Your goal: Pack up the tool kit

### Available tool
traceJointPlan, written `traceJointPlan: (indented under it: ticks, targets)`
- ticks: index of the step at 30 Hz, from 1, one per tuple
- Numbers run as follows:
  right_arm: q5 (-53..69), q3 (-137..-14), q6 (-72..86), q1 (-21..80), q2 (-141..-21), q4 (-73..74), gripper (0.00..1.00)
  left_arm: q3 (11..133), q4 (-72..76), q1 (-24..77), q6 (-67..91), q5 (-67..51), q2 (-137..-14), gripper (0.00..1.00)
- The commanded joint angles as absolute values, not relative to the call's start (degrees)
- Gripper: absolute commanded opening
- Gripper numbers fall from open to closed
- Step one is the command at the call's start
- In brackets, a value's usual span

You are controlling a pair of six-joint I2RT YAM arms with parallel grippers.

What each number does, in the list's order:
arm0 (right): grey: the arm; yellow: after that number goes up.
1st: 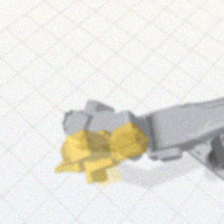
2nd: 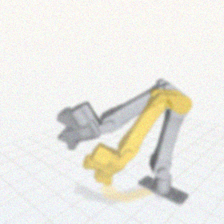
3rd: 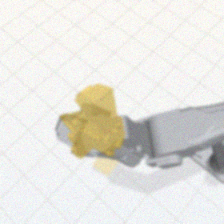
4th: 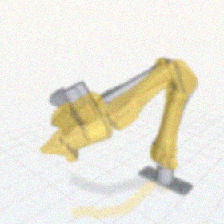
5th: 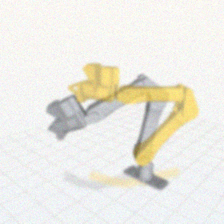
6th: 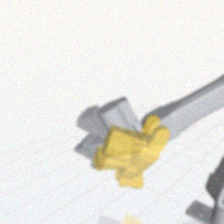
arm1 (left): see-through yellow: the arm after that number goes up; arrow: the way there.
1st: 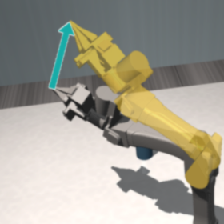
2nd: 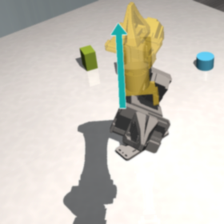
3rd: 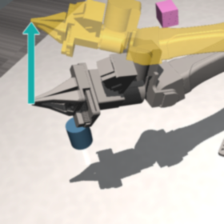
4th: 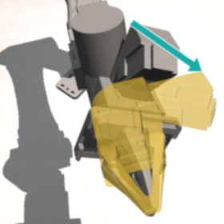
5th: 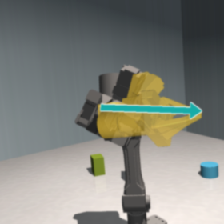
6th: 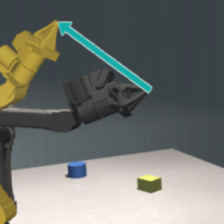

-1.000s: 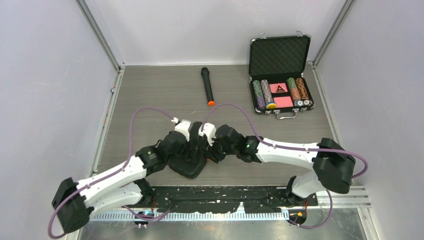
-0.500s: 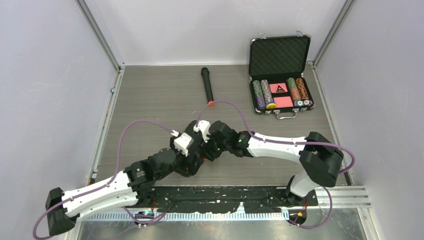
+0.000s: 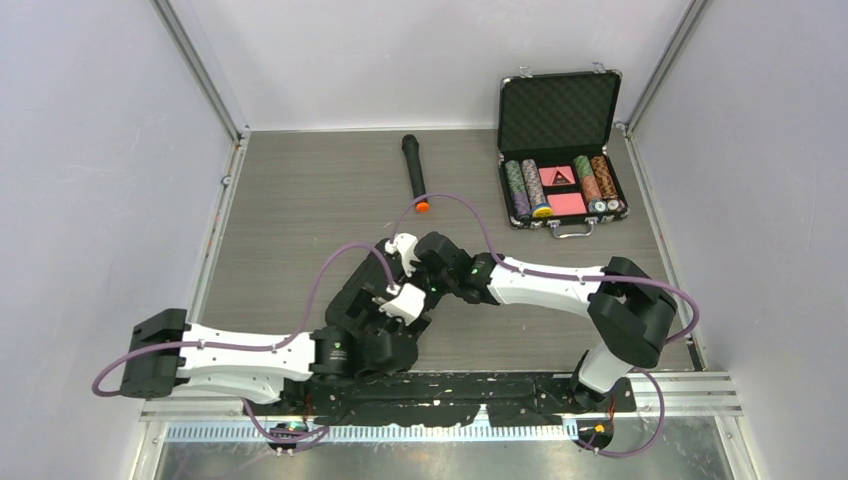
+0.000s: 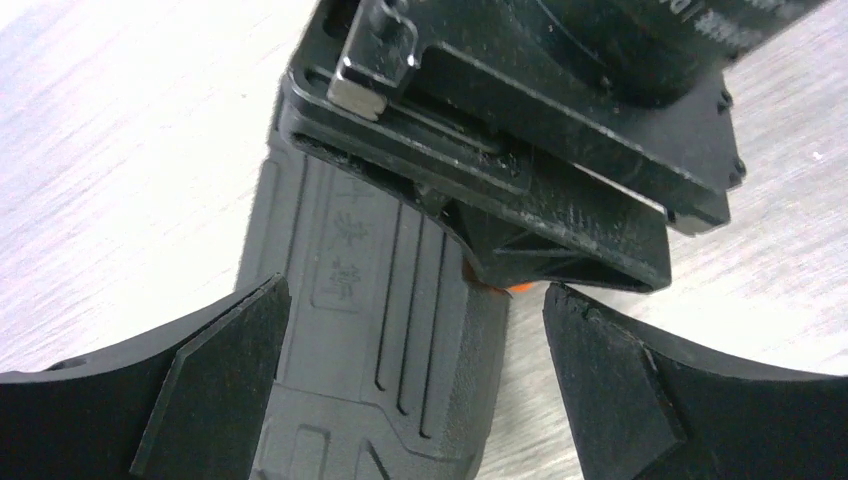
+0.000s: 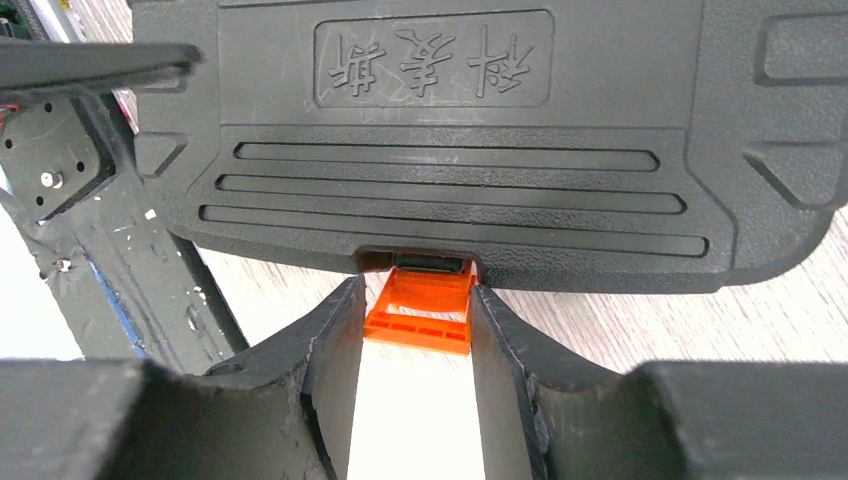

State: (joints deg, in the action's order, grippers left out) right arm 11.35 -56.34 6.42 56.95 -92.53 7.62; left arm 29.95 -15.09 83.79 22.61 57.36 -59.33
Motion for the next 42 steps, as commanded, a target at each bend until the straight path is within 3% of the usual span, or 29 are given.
traceJointPlan:
  ticks: [1,8,18,20,22,24,26,33,38,42]
  targets:
    - [14.47,-58.91,8.96,56.54,-93.68,7.18,0.06,37.19,-22.8,84.11,37.92,69.64,-64.46,1.0]
    - [15.79,-60.92,9.07,56.18,-94.83,8.88,0.06,40.89,-31.76,84.11,53.48,63.28,-68.11,1.0]
    - [16.84,-62.25,9.48,55.72,-96.17,9.84,0.06,37.96,-37.64,84.02,73.09,47.53,-56.39,0.95]
    - [17.09,-62.42,9.51,55.65,-96.34,9.82,0.06,37.69,-37.39,83.96,74.75,43.74,-55.16,0.83]
    - [17.23,-62.67,9.42,55.59,-96.7,9.8,0.06,37.13,-36.23,83.57,75.36,40.94,-54.7,0.6]
    - [17.45,-62.93,9.41,55.44,-97.02,9.84,0.06,36.21,-33.04,82.97,73.55,39.98,-54.6,0.39]
    - [17.85,-63.39,9.47,55.24,-97.37,9.82,0.06,34.09,-26.51,82.55,68.38,39.34,-54.42,0.33]
    - [19.02,-64.29,9.68,54.95,-98.13,9.97,0.06,30.21,-3.06,82.6,38.03,36.77,-59.53,0.31]
    - [19.99,-64.27,9.78,54.32,-98.33,10.1,0.06,34.37,-0.29,83.81,22.16,37.87,-68.42,0.33]
    - [20.97,-64.16,9.93,53.64,-98.21,10.15,0.06,36.57,1.1,84.2,18.88,37.08,-73.74,0.32]
